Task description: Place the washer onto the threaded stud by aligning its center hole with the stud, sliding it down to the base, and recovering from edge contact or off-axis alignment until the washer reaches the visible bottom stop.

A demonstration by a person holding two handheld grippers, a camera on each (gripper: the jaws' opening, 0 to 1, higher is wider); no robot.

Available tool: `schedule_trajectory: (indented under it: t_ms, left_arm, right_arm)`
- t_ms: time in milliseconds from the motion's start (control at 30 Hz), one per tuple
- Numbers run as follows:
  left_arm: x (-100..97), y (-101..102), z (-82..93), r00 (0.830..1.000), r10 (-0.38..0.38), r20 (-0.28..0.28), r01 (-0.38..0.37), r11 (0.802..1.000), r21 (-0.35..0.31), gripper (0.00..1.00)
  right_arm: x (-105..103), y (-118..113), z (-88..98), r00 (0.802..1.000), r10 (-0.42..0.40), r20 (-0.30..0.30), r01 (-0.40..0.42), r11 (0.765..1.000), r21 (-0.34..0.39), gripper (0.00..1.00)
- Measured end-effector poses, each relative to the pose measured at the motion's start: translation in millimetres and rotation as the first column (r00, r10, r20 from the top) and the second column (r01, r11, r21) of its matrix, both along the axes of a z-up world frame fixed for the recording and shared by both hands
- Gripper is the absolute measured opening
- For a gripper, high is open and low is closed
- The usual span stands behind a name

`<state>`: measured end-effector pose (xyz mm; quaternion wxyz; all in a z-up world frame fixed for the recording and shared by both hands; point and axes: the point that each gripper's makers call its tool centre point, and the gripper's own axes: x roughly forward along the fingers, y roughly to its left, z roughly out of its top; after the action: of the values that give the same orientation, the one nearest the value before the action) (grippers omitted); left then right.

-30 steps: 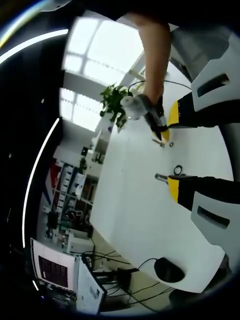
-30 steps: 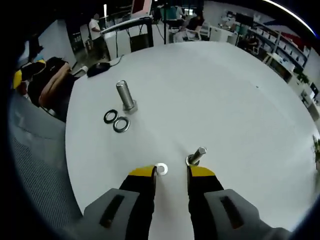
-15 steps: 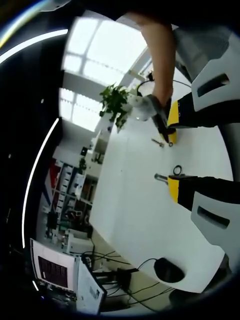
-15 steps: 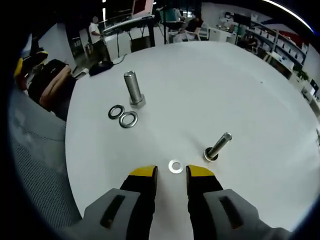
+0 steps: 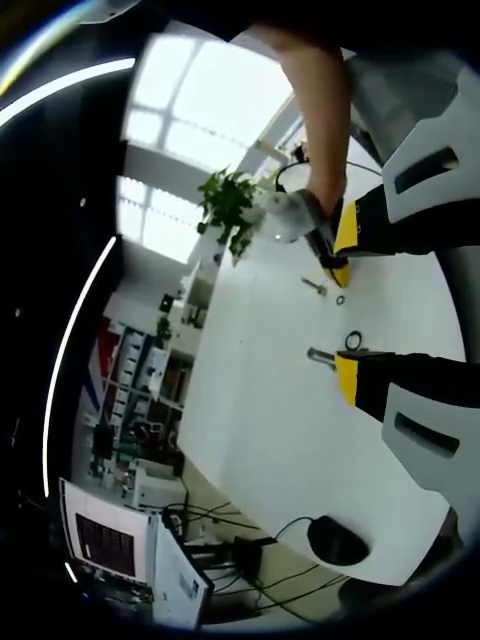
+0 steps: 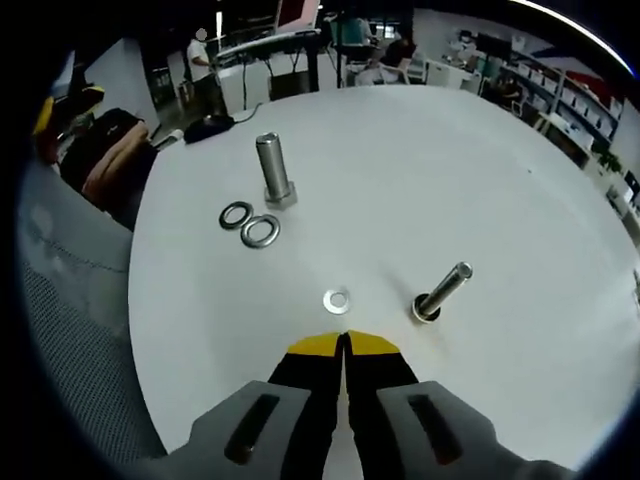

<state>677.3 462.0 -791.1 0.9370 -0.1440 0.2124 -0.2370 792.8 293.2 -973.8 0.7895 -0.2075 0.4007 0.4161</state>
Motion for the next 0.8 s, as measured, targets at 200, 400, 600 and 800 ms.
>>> schedule_trajectory:
  t_ms: [200,400,600,800]
  left_arm:
    - [0.0,-0.1,0.1,1.000,-0.001,0.000,0.001,1.000,0.000,0.35]
    - [-0.1,-0.3,0.3,1.000,-0.001,0.002,0.001,1.000,0.000,0.35]
    - [0.0,0.2,0.0,1.000,0.000,0.001,0.000,1.000,-0.001,0.35]
    - [0.2,0.3,-0.2,1.000,0.001,0.001,-0.001,1.000,-0.001,0.35]
  right_arm:
    - [0.9,8.0,1.6,1.000,-0.024,-0.005,0.024,0.999,0.025,0.17]
    - [6.1,19.9,1.7,1.000,-0.009,0.024,0.008,1.000,0.025,0.19]
    - [11.9,26.0,2.5,0.999,-0.022,0.040,0.021,0.999,0.039,0.15]
    - [10.9,25.4,3.1,0.999,-0.023,0.040,0.022,0.999,0.037,0.14]
